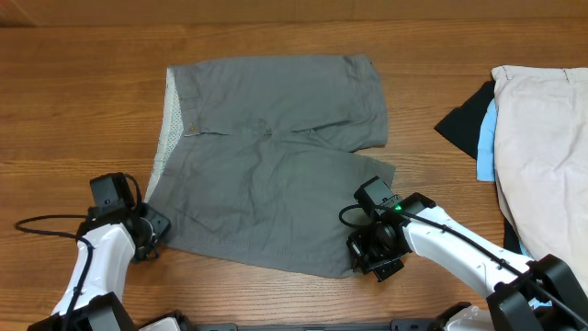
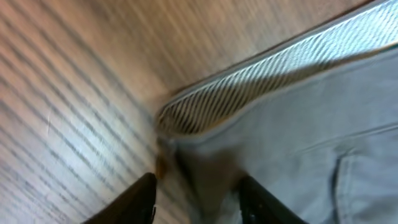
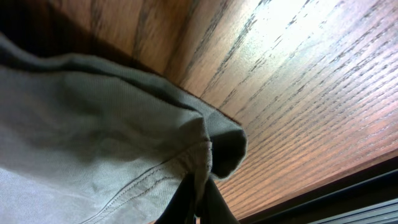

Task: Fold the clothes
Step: 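Lift both bottom corners and fold them up onto the top edge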

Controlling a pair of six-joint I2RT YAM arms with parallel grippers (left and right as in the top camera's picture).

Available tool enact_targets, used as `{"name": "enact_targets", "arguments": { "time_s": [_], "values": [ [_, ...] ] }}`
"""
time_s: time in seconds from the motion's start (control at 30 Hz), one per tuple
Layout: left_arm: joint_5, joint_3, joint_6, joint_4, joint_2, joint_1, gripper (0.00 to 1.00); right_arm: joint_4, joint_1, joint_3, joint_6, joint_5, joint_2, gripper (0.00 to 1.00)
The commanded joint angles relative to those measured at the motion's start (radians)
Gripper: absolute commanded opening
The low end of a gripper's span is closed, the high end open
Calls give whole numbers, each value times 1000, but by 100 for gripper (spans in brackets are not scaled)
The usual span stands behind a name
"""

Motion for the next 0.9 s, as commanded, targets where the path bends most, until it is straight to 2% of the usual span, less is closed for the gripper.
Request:
{"name": "enact_targets", "arguments": {
  "time_s": [0.0,0.1,0.27,0.43,0.67,0.87],
  "values": [
    [-12,-7,15,-7,10,6,32,8,-5,-5,-16,10,2,4],
    [24,-7,16,-17,10,6,4,28,-5,-5,-87,2,2,4],
    [192,-4,32,-21,10,6,4,26,-26,-4,-180,-21,2,4],
    [360,35,148,-68,-2,5,4,-82,-79,41,-284,24,-10,4],
    [309,173,199,-266,-80,5,4,-399,-106,200,-300,251,-73,4],
    [267,295,254,-459,-154,4,4,-522,-106,330,-300,364,-142,4]
  ]
}}
